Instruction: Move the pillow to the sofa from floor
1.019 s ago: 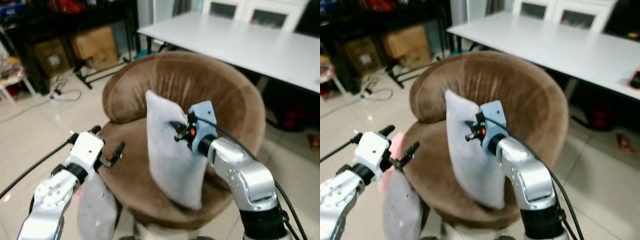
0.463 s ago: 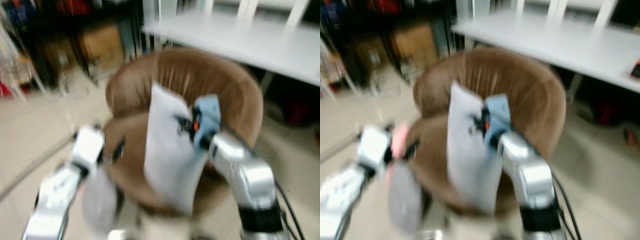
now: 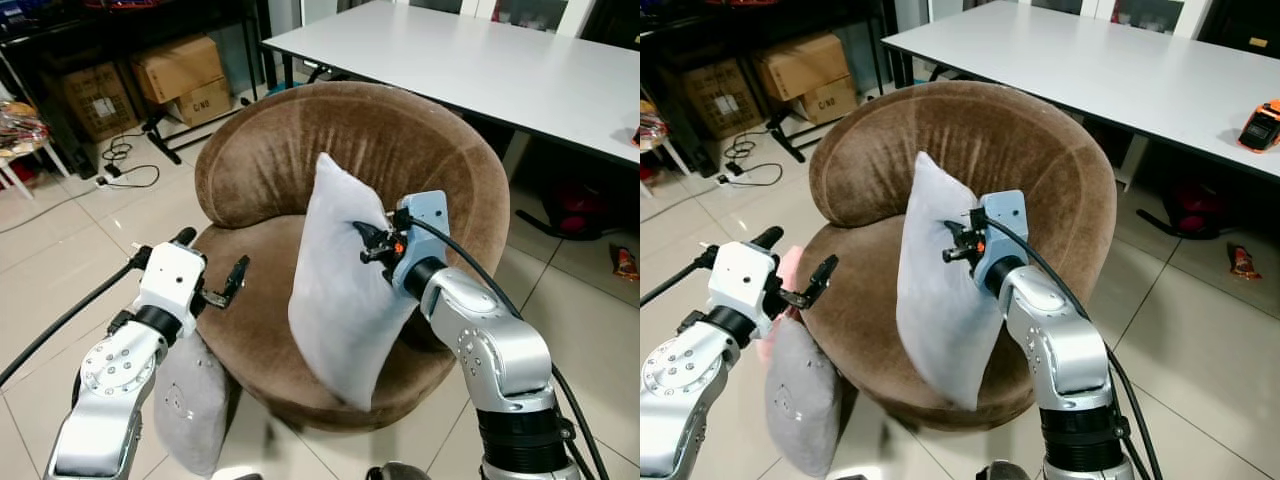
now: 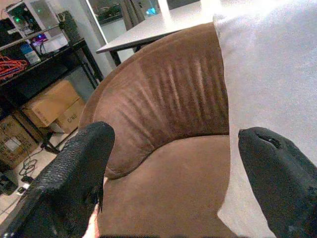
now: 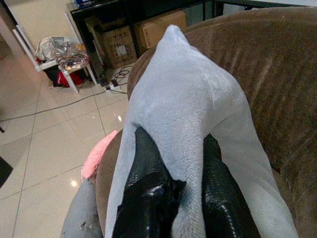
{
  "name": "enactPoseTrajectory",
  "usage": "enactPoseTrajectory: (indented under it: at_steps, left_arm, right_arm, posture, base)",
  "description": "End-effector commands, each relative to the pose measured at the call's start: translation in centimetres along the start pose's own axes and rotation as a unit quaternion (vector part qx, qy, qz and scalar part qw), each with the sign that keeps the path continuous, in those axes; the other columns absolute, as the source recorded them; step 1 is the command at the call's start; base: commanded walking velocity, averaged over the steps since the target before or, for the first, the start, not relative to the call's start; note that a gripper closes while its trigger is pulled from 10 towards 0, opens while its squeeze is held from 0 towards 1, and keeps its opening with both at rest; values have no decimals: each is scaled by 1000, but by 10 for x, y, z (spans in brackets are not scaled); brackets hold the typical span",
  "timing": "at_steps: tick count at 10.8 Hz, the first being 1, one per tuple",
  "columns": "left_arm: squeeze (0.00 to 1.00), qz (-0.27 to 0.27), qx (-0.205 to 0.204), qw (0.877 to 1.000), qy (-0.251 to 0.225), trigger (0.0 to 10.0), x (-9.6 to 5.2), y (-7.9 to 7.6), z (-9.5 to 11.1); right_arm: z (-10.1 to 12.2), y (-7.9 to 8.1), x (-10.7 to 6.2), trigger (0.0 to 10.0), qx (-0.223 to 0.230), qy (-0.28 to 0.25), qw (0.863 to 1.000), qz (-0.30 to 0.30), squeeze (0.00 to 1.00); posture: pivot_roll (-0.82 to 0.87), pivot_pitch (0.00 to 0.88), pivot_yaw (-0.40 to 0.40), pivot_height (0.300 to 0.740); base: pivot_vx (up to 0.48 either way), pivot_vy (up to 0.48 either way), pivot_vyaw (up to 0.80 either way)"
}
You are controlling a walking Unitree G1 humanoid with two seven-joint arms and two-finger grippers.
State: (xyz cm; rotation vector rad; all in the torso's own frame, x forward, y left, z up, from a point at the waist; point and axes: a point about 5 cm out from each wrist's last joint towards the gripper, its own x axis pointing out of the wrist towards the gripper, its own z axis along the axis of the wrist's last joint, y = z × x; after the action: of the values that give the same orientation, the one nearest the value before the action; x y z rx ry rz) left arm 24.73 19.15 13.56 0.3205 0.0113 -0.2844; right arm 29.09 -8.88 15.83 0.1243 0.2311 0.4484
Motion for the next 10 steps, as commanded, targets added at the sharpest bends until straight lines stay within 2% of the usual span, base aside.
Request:
enactPoseTrajectory:
  at_steps: [1,10]
  left_arm:
    - [573,10,-5,1000,-1,10000,0,4,-1]
    - [573,7,-6,1000,-2,10000,0,4,-2]
  right_arm:
    - [11,4,0,10000,-7,-35,999,9,0]
    - [10,6,2,10000,-20,-30,999,15,0]
  posture:
    - [-88,0,52,740]
    - [-84,0,50,740]
  base:
    - [270,0,0]
    - [267,0,0]
